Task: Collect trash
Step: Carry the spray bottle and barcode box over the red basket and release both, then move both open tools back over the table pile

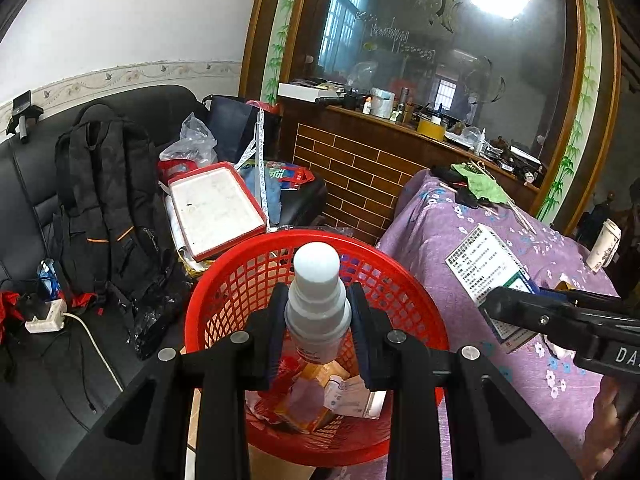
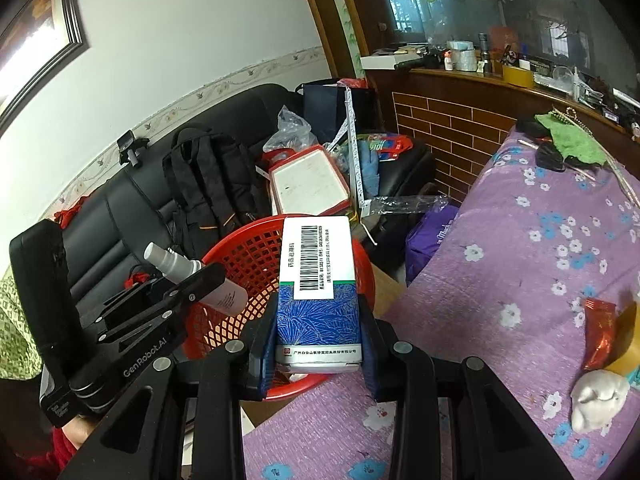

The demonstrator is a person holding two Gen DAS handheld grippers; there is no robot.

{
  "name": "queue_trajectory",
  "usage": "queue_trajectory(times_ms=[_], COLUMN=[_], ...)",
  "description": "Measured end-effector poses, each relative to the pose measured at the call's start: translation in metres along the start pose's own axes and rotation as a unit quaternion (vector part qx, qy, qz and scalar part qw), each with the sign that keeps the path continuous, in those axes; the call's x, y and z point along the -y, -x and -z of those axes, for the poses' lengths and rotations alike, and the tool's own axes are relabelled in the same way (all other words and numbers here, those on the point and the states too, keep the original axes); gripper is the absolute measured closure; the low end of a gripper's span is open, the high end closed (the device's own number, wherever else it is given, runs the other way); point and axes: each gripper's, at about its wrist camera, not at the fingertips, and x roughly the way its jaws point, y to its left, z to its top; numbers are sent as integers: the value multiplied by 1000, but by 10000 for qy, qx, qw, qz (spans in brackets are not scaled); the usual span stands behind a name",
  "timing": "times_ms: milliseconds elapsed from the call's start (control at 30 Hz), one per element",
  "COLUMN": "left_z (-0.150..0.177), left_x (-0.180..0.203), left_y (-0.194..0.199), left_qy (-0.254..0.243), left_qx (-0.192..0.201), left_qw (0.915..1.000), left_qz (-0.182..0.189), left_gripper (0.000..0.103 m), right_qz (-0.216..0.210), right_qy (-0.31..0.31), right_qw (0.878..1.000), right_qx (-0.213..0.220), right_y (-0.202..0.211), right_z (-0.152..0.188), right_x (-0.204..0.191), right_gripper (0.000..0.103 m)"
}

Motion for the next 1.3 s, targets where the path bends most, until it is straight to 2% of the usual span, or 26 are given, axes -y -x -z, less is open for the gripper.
queue_trajectory(times_ms=[500,533,567,667,800,1000,1167,1300], left_z=[4,4,5,2,-2,-2,5,19], left_x=[-4,-4,-5,-4,5,51,117,183], left_y=[-9,-9,-8,-2,3,12,14,14], left_qy=[-40,-3,38,27,-49,-478,-1089,-1621], left_qx=[-98,-106,-86,-9,-9,-16,-164,-422], left_qw=[9999,9999,9999,9999,9998,9975,9898,9761], left_qz=[98,88,94,132,207,522,909,1385], left_gripper=[73,62,50,48,47,41,39,33], right_qz=[15,-40,-105,-78,87,570,984,1607], right_qy=[-76,-135,-201,-294,-408,-609,-995,-1254], right_qw=[9999,9998,9995,9995,9990,9953,9876,9745], right_qx=[-115,-163,-206,-112,141,496,709,941], right_y=[-32,-37,-39,-34,-7,60,112,160], right_z=[-15,-17,-18,-16,-13,16,45,76], right_x=[-12,-11,-10,-4,11,57,105,152], right_gripper=[63,56,54,53,53,53,52,50])
